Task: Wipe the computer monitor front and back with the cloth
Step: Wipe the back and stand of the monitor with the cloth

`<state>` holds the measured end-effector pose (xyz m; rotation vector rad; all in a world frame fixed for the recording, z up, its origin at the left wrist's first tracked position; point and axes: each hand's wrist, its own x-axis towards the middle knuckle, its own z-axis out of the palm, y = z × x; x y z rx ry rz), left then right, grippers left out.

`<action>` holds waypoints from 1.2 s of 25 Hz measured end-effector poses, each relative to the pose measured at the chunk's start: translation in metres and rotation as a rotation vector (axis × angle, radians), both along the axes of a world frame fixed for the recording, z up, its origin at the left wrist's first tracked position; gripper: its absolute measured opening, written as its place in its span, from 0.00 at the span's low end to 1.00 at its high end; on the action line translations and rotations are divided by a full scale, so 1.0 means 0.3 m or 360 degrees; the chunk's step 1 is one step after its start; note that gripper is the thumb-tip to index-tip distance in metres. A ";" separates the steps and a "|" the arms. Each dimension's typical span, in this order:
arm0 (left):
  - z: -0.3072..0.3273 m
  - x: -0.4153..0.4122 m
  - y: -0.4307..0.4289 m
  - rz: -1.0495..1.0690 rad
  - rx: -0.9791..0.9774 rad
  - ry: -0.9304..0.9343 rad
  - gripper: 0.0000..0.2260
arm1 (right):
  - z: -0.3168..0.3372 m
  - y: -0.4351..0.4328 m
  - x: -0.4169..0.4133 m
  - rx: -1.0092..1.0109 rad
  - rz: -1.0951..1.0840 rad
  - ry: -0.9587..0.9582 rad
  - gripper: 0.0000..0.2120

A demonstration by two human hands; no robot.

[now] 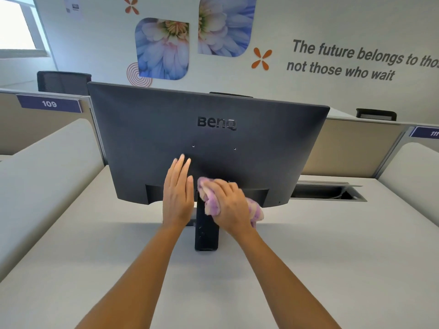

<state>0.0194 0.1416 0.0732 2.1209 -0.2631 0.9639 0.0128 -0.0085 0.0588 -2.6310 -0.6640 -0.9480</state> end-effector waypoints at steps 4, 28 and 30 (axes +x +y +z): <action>-0.163 -0.033 0.017 -0.0016 -0.0258 0.0328 0.18 | -0.006 0.032 0.030 -0.0271 -0.0178 -0.0029 0.34; -0.236 -0.038 0.013 -0.0495 -0.1451 0.1352 0.29 | -0.264 0.001 -0.061 -0.0564 0.0252 0.0245 0.32; -0.234 -0.037 0.009 -0.0508 -0.1417 0.1361 0.31 | -0.328 -0.044 -0.114 -0.0769 0.0422 0.0450 0.31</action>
